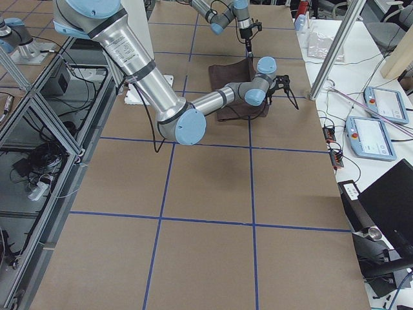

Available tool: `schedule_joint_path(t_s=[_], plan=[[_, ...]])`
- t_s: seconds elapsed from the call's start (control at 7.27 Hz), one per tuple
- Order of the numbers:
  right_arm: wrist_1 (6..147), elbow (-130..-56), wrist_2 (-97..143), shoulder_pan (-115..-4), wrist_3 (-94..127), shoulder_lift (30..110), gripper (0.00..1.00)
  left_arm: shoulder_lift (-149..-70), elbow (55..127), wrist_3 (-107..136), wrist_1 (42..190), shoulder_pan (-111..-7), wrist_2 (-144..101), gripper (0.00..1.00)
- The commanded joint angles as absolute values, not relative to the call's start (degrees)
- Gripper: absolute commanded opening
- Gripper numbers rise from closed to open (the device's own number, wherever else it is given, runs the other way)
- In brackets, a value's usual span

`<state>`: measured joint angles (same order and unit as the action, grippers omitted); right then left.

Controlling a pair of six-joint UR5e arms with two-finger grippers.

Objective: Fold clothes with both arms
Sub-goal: 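Release the hem at the collar and raise both grippers away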

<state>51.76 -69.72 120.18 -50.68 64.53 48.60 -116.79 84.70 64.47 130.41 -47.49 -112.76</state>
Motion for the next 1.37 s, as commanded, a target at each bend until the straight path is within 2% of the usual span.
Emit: schedule_joint_path(t_s=[0.0,0.27,0.55,0.69,1.24], plan=[[51.7,-70.0,120.5,-50.7,64.8,49.0,1.0,-117.7,85.0,64.9,130.5,-47.5,-112.9,1.0],[51.7,-74.2,123.8,-51.1,65.4,51.7,1.0,-117.6,86.0,65.0,129.8,-47.8,-113.1,1.0],[52.6,-85.8,123.9,-48.9,68.6,61.0,1.0,-116.8,90.6,64.5,125.1,-51.9,-117.6,1.0],[52.6,-88.1,123.6,-47.2,71.3,64.0,1.0,-116.8,93.8,64.3,121.0,-52.5,-118.1,1.0],[52.6,-88.7,116.7,-38.6,76.4,68.9,1.0,-116.8,94.9,65.0,120.1,-52.4,-117.7,1.0]])
